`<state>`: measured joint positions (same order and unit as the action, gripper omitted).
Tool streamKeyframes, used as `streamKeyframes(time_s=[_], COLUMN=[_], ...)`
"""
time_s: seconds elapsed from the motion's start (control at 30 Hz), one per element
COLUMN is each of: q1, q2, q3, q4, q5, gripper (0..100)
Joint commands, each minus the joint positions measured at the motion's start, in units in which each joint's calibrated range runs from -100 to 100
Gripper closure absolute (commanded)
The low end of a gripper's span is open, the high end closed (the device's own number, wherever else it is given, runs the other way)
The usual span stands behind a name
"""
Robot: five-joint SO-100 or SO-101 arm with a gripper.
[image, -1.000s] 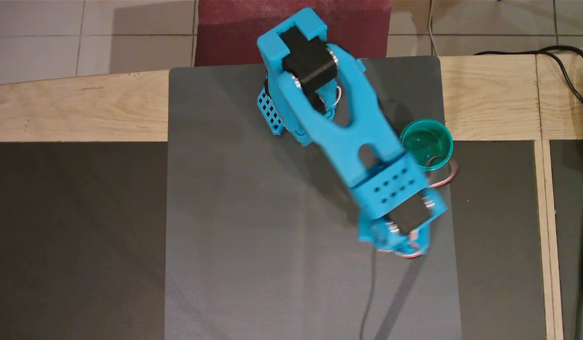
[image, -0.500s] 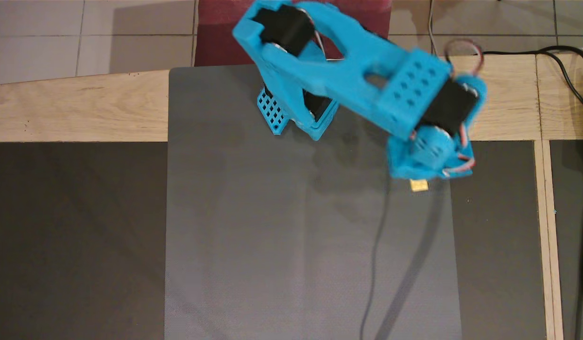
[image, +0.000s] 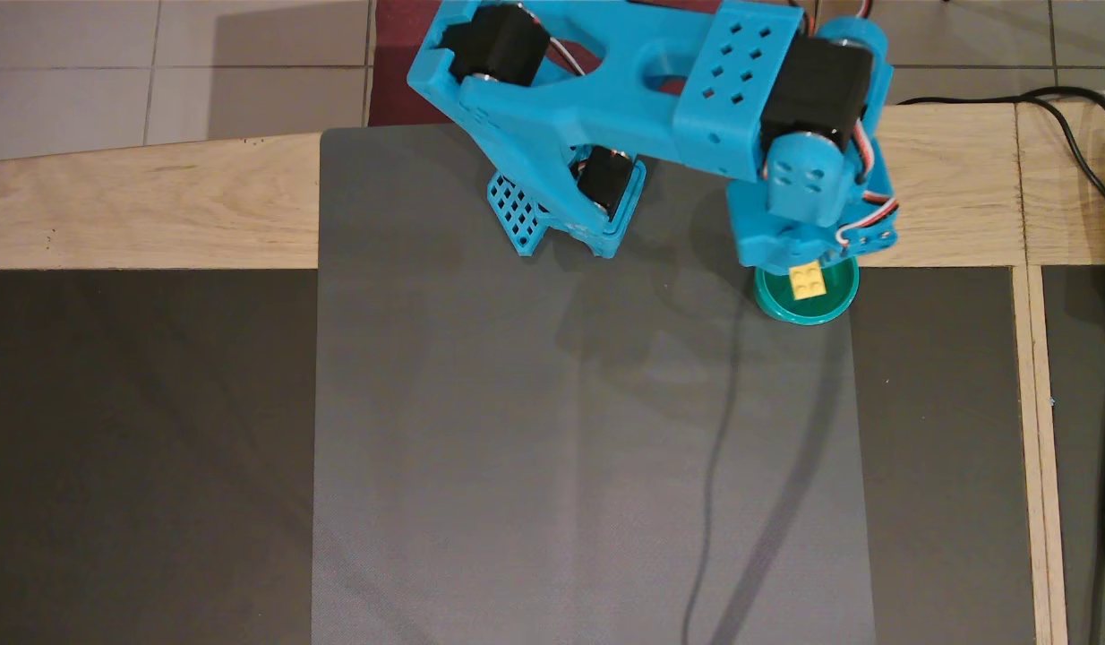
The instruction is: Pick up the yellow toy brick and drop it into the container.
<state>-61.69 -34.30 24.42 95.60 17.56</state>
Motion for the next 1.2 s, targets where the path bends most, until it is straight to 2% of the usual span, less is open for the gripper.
streamKeyframes(time_s=[0.0,0.27,0.53,0.83,1.17], q1=[-0.4,-0.5,-1.0,-8.2,-7.4], q2=[0.0,3.2,5.1,5.4,5.5], q3=[0.1,0.3,5.4,5.5,8.5], q4=[-0.8,-1.6,-6.8,-8.0,-11.9], q5=[-0.3,-0.3,-0.9,-4.1,-3.9], gripper=[100,100,100,100,100])
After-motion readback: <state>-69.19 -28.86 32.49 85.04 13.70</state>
